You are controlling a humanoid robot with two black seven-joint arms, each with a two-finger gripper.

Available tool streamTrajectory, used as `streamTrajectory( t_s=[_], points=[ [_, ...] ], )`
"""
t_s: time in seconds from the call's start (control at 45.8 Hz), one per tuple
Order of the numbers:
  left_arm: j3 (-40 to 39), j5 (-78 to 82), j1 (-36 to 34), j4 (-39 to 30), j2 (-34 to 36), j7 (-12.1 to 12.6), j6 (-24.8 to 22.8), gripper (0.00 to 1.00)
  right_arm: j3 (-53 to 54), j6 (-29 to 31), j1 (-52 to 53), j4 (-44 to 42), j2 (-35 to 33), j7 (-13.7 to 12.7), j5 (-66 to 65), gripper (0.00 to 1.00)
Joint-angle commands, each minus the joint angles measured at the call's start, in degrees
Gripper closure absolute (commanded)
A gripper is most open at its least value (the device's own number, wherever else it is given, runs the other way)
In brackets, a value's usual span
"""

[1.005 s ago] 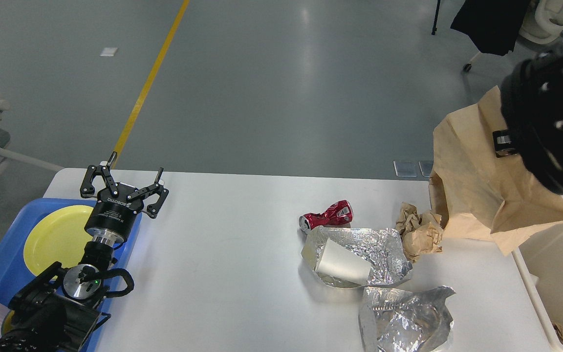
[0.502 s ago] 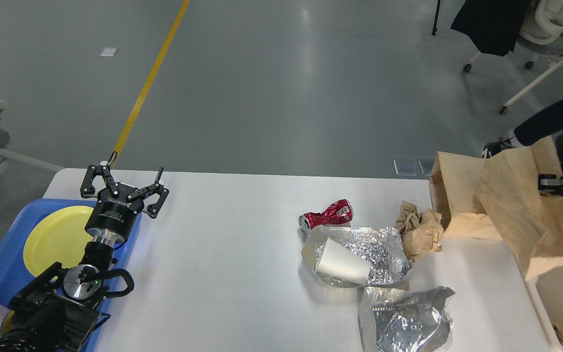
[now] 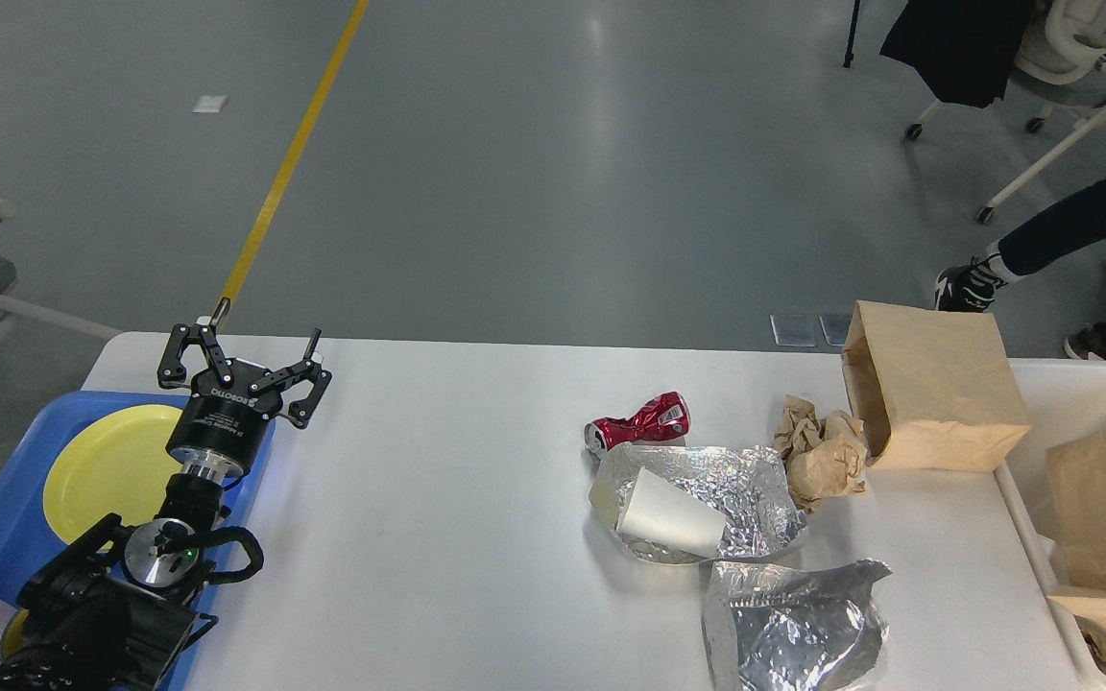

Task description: Tidy desktop

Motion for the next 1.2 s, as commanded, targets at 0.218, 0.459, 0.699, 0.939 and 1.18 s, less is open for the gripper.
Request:
streamTrajectory(
  t_s=[0.218,0.459,0.699,0.939,1.18],
  points=[
    [0.0,0.0,0.0,0.0,0.0,0.1,0.0,0.0,4.2,-7.8,-5.9,-3.8,-0.1,-6.9,0.3,1.0],
    [0.0,0.0,0.0,0.0,0.0,0.1,0.0,0.0,6.5,-8.8,-7.2,-6.6,-1.3,-8.0,0.1,0.0],
    [0.0,0.0,-0.1,0.0,0.0,0.0,0.0,0.0,7.2,-8.9,-6.6,-6.7,-1.5,-7.9,0.1,0.0],
    [0.1,0.0,-0.1,0.0,0.0,0.0,0.0,0.0,7.4,-8.8,-3.6,-6.7,-2.3,-7.9,0.0,0.0],
    [0.1,0.0,-0.1,0.0,-0.1,0.0,0.0,0.0,7.4,-8.2,1.2,-8.9,-5.2,-8.6,0.0,0.0]
  ],
)
